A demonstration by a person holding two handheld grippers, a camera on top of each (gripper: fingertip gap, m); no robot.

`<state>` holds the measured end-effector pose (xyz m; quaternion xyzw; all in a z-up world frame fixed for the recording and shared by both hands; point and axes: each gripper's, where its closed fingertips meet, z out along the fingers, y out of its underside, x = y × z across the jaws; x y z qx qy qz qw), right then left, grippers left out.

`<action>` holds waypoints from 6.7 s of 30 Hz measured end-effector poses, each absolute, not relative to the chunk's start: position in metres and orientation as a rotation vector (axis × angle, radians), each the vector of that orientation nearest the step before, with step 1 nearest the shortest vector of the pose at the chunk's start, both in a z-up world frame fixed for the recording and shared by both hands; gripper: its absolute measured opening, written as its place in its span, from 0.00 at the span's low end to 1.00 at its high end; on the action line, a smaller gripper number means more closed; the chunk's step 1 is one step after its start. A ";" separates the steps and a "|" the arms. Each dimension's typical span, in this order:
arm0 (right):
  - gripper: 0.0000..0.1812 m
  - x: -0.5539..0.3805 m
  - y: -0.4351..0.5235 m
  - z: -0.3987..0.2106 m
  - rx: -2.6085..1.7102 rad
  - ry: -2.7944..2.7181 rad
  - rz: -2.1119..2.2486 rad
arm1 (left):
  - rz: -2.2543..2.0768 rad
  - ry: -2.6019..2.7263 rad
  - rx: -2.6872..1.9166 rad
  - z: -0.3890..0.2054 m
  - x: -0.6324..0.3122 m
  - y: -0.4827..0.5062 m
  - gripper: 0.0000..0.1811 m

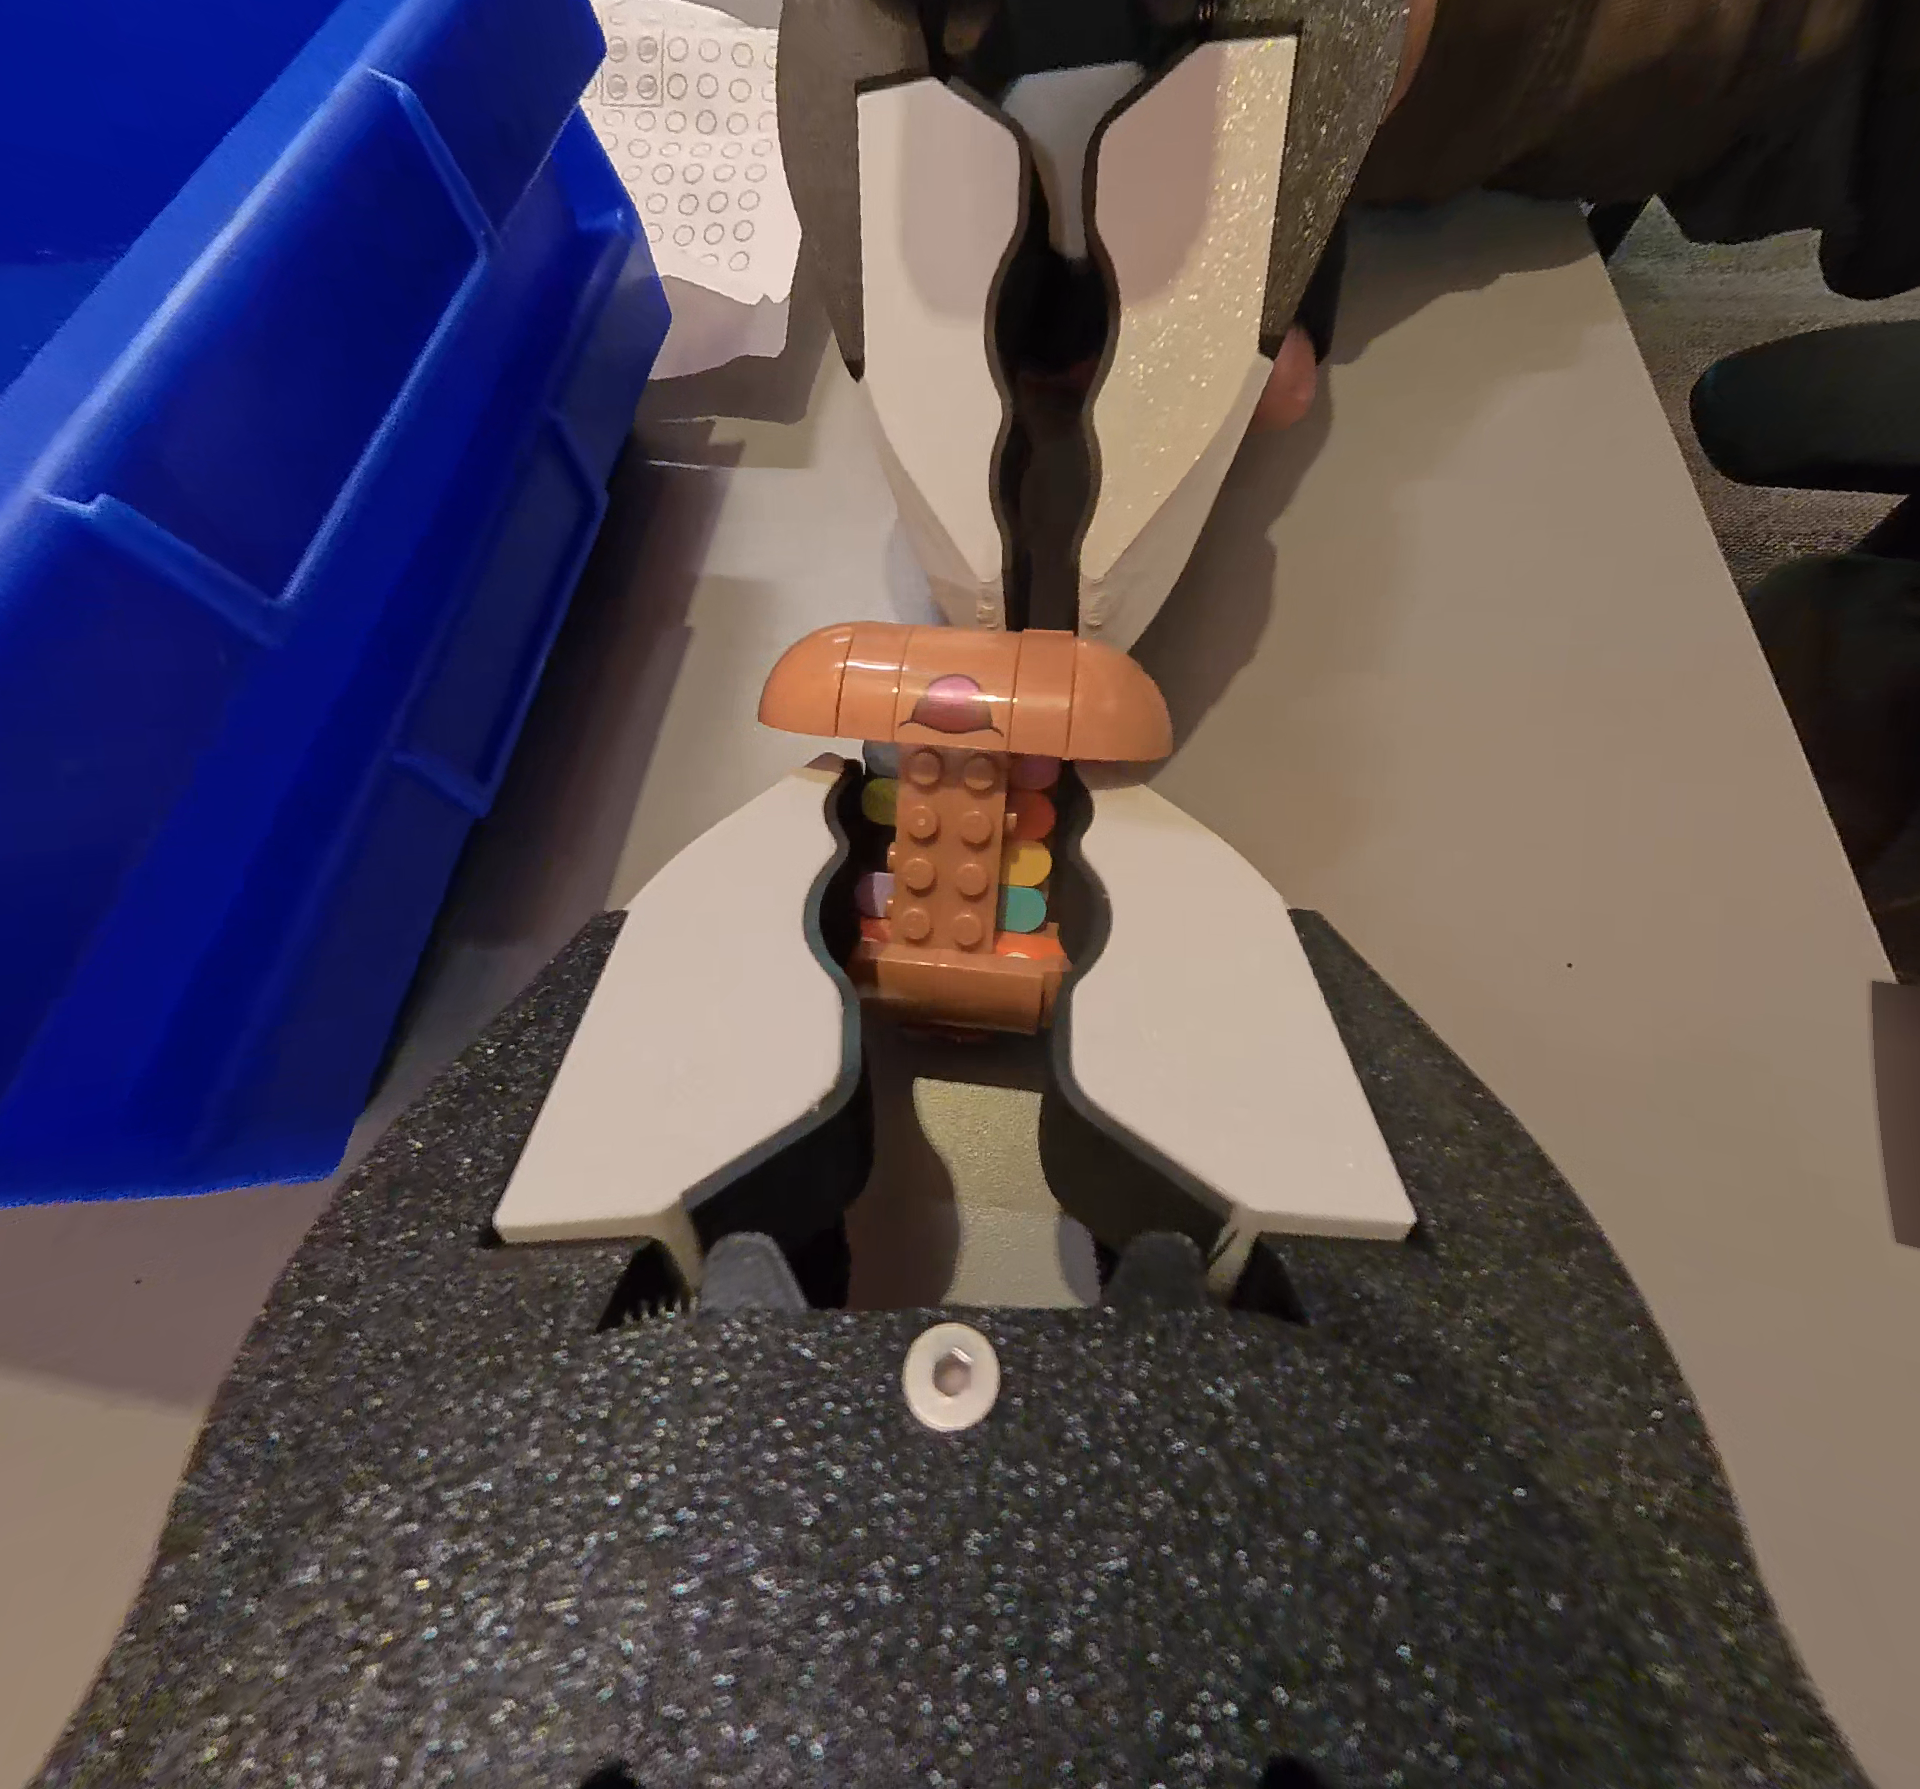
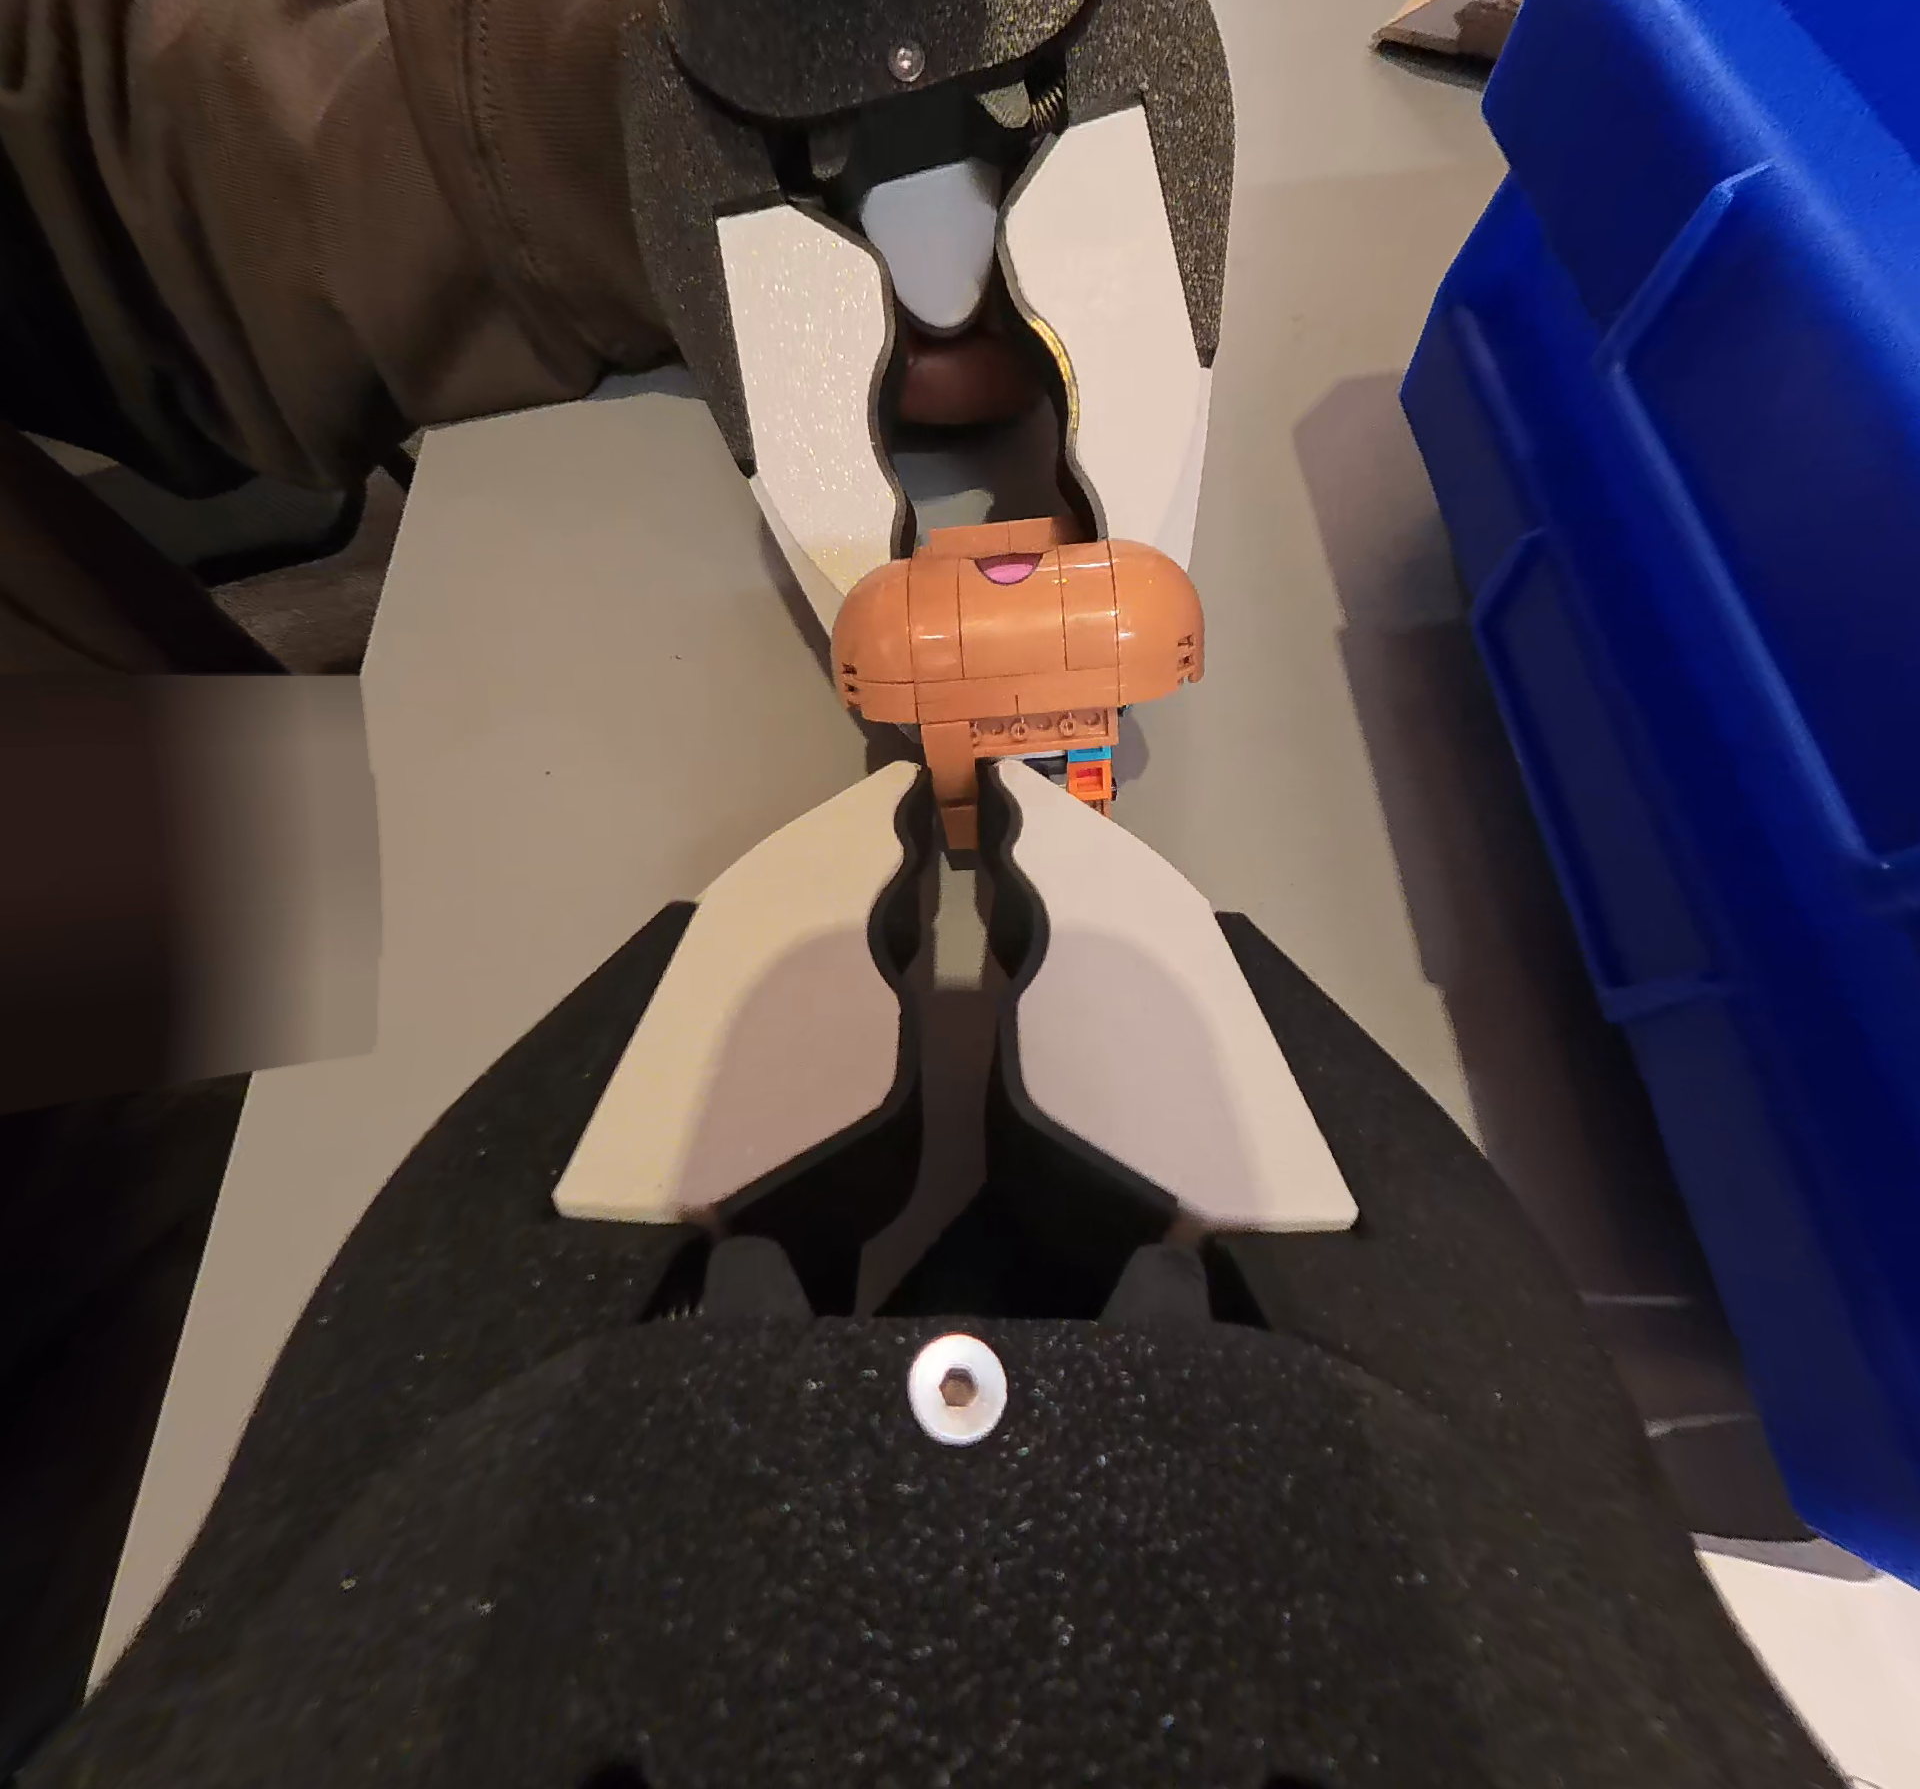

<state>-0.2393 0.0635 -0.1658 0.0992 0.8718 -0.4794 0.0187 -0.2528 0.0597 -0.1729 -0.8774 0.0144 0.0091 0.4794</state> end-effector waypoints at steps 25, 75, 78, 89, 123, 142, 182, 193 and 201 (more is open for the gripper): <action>0.05 -0.268 0.082 -0.102 0.269 2.820 -2.042 | 0.052 -0.020 -2.145 -0.173 -0.263 0.050 0.20; 0.06 -0.253 0.047 -0.096 0.149 2.738 -2.100 | -0.071 -0.065 -1.731 -0.109 -0.262 0.050 0.19; 0.05 -0.253 0.047 -0.101 0.145 2.765 -2.056 | -0.058 -0.058 -1.756 -0.113 -0.262 0.051 0.19; 0.05 -0.273 0.096 -0.036 0.459 2.228 -2.418 | -0.115 -0.161 -1.805 -0.125 -0.273 0.044 0.19; 0.20 -0.255 0.053 -0.067 0.274 2.381 -2.322 | -0.329 -0.114 -1.372 -0.059 -0.257 0.034 0.19; 0.25 -0.251 0.049 -0.068 0.329 2.309 -2.315 | -0.232 -0.061 -1.472 -0.070 -0.251 0.042 0.19; 0.18 -0.245 0.053 -0.093 0.271 2.367 -1.995 | 0.277 0.217 -1.779 -0.101 -0.245 0.051 0.21; 0.14 -0.255 0.056 -0.090 0.281 2.395 -2.105 | 0.189 0.114 -1.777 -0.105 -0.251 0.053 0.20; 0.22 -0.256 0.057 -0.092 0.212 2.565 -2.111 | 0.128 0.076 -1.772 -0.107 -0.251 0.055 0.20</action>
